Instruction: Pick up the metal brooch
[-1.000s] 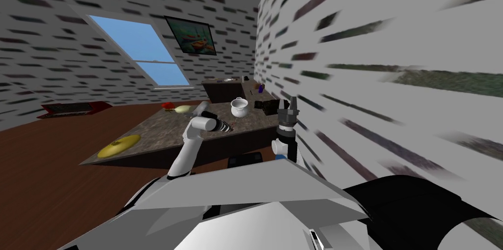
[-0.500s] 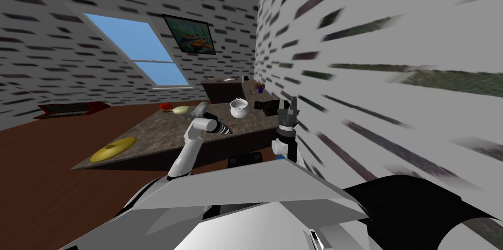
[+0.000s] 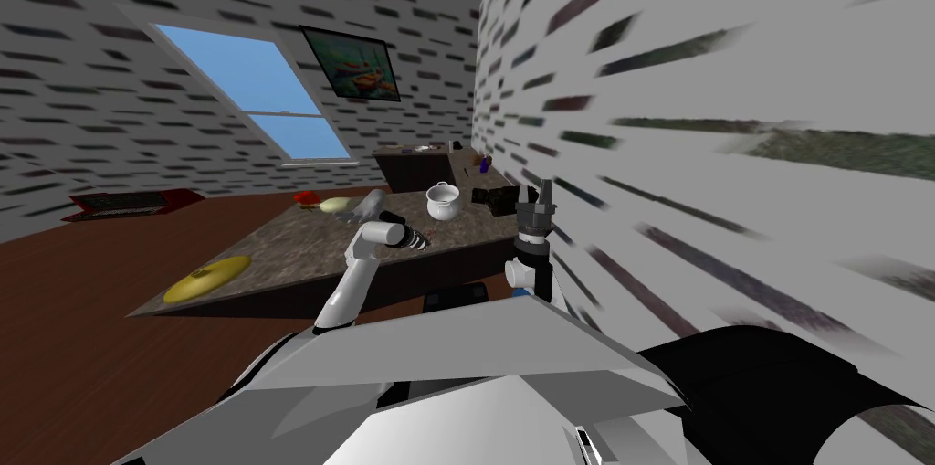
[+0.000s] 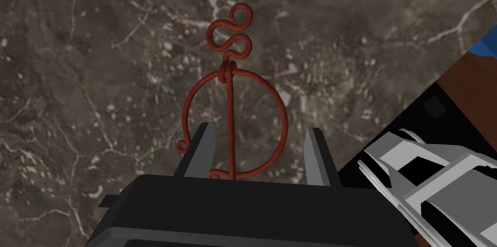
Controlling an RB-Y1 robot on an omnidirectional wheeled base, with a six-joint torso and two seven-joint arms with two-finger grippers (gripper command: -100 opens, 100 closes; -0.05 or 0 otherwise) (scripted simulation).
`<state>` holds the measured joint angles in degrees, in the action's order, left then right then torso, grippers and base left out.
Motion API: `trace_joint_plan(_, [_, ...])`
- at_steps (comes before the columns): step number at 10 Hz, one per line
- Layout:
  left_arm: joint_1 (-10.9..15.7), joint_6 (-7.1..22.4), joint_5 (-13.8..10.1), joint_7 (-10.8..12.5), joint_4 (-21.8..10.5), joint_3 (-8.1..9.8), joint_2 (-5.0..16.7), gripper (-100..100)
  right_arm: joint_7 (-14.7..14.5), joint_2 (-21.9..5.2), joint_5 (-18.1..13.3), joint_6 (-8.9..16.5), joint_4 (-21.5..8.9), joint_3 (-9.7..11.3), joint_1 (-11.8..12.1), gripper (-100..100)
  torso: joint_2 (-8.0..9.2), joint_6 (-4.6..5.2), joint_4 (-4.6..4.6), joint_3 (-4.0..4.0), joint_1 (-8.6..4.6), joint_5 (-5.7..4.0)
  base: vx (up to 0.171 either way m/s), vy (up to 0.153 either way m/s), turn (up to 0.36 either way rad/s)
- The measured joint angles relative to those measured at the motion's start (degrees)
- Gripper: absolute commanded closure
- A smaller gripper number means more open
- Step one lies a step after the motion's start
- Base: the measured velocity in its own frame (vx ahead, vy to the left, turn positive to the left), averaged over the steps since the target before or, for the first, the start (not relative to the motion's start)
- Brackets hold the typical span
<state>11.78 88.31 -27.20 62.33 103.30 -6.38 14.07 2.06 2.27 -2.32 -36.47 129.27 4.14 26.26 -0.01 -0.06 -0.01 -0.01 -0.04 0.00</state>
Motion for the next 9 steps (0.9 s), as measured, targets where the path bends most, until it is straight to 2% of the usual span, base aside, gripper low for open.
trace_joint_plan(3, [0.0,0.0,0.0,0.0,0.0,-0.02,0.0,100,0.0,0.0,0.0,0.0,0.0,0.0,0.0,0,0.0,-0.01,0.0,0.0,0.02,0.01,0.0,0.0,0.0])
trace_joint_plan(4, [0.0,0.0,0.0,0.0,0.0,-0.01,0.0,0,0.0,0.0,0.0,0.0,0.0,0.0,0.0,0,0.0,-0.01,0.0,0.0,0.02,0.01,0.0,0.0,0.0])
trace_joint_plan(5, [0.0,0.0,0.0,0.0,0.0,-0.01,0.0,100,0.0,0.0,0.0,0.0,0.0,0.0,0.0,0,0.0,-0.01,0.0,0.0,0.02,0.01,-0.003,0.017,-0.001])
trace_joint_plan(8, [0.1,2.8,-0.5,2.0,3.4,-0.37,0.6,100,0.0,0.0,0.0,0.0,0.0,0.0,0.0,0,0.04,-0.02,0.02,0.03,0.12,0.02,-0.002,0.019,0.003])
trace_joint_plan(9, [0.2,3.1,-0.6,2.1,3.6,-0.36,0.6,0,0.0,0.0,0.0,0.0,0.0,0.0,0.0,0,0.02,-0.02,0.0,0.01,0.08,0.03,0.0,0.0,0.0])
